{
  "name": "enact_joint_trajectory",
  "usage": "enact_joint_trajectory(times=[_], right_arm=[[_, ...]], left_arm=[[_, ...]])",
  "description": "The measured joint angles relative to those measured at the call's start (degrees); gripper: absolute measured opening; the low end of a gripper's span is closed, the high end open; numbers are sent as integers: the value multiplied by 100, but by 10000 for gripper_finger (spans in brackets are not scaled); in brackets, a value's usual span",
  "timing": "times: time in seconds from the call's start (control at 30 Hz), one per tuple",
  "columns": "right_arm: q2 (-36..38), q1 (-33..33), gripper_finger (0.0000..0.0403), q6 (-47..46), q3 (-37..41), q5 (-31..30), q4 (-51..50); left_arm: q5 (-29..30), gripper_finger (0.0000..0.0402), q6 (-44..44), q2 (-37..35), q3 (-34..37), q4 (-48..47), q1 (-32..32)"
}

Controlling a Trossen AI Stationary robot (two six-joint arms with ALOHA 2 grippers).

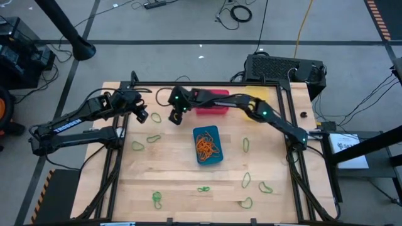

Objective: Sort rubber bands into baskets
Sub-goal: Put the green rubber band into the yellow bin

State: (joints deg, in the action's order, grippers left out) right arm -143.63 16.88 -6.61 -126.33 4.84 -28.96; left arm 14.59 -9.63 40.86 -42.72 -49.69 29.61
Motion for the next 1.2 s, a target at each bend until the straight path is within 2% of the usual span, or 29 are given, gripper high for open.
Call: enact_joint_trajectory(times=[0.13, 0.23, 0.4, 0.47, 0.53, 0.6, 0.77, 0.8, 0.97, 1.2], right_arm=[[-405, -2, 212, 48, -544, 4, -289], [-557, -17, 228, 53, -576, 22, -357], [-838, -46, 234, 222, -585, 106, -397], [-853, -106, 228, 309, -585, -110, -376], [-853, -146, 209, 326, -583, -241, -375], [-853, -169, 173, 327, -583, -239, -375], [-845, -219, 30, 329, -699, -159, -590], [-853, -225, 16, 341, -841, -144, -808], [-432, -231, 7, 255, -795, -151, -1335], [729, 5, 2, 560, -838, -368, -2517]], left_arm=[[-2, 196, -1, 0, 0, -1, 2], [-2, 196, 0, 0, -2, -2, 2], [-2, 196, 4, 0, 0, -1, 2], [-3, 196, 4, 0, 0, -1, 0], [-2, 196, 4, 0, 0, 0, 2], [-2, 196, 14, 0, 0, 4, 0], [-2, 196, 20, 0, -1, 9, 2], [-2, 196, 20, 0, 0, 9, 0], [-2, 196, 31, 2, 0, 11, 4], [-2, 196, 31, 79, 0, 28, 2]])
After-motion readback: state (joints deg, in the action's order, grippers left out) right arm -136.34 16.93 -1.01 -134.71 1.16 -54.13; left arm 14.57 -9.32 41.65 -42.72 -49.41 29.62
